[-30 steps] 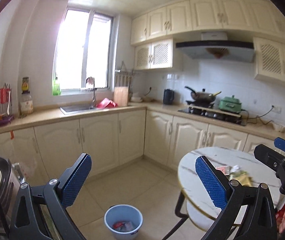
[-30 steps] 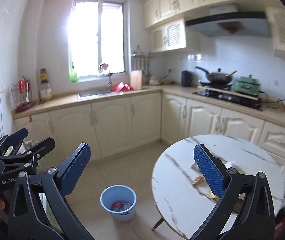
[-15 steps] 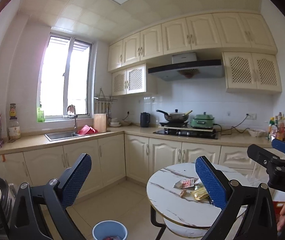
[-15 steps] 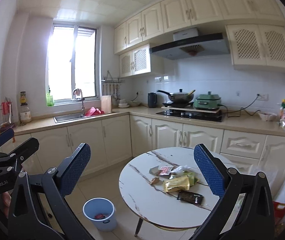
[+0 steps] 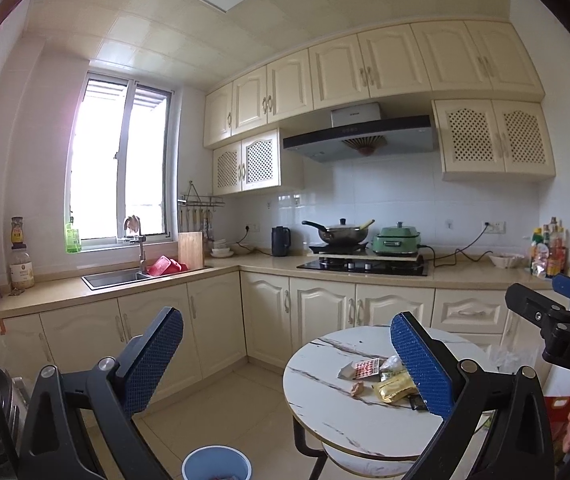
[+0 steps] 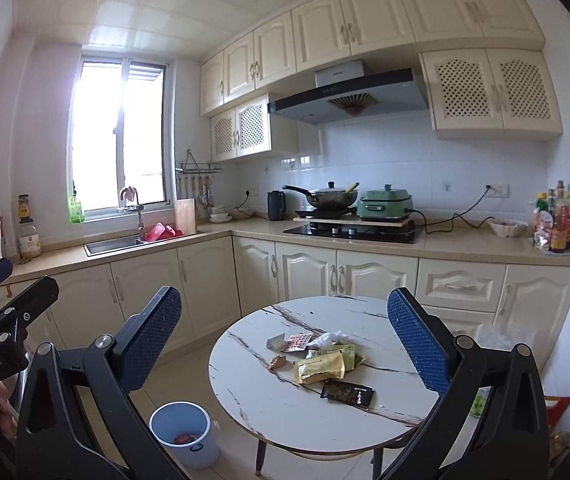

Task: Collect trash
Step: 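Move both tools back toward the table, then grasp the yellow packet with the left tool while right grasps black packet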

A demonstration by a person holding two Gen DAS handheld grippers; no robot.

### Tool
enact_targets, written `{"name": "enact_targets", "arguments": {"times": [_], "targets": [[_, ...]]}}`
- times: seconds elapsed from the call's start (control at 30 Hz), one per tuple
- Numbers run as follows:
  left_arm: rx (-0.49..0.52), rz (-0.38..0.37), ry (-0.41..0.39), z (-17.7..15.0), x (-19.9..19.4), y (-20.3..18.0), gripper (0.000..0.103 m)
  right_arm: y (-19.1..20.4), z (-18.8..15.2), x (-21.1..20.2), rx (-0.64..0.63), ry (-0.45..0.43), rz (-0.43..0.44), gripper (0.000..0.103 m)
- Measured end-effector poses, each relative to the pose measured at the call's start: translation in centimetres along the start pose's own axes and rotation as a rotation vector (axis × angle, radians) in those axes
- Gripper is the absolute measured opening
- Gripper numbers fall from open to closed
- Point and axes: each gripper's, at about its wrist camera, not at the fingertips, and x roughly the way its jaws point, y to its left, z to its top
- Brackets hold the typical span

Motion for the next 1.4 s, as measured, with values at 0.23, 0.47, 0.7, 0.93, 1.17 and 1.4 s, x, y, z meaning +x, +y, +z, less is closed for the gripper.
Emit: {"name": "enact_targets", "arguments": {"times": [0.23,0.47,0.7,0.93,1.17,1.4], "targets": [[0.005,-0.012,0.056,1.5,6.2,-0.7,0.102,-2.3,-1.2,2.4,0.016,0.039,-0.051,0.103],[-0.007,-0.06,0.21,1.3,14.4,-2.0,0.102,-7.2,-4.4,8.3,0.06,0.173,-0.133,0.103],[0.003,-0.132,0.396,1.0,24.9,-5.2,0.102,-11.1,-9.5,16.2,0.086,0.362,-0.176,0.103],[0.091,-0.249,0.567,-1.4,34.9,-11.6,0.102,-14.6,-13.9,22.1,0.104,0.511,-0.208,0.103],[0.187,-0.369,0.695,-3.8,42.1,-16.8,0.081,-16.5,-17.4,25.5,0.069,0.628,-0.164,0.103],[0.196,-0.421,0.772,-5.4,46.9,-19.1,0.053,-18.4,-19.2,26.3,0.06,0.667,-0.144,0.103]]}}
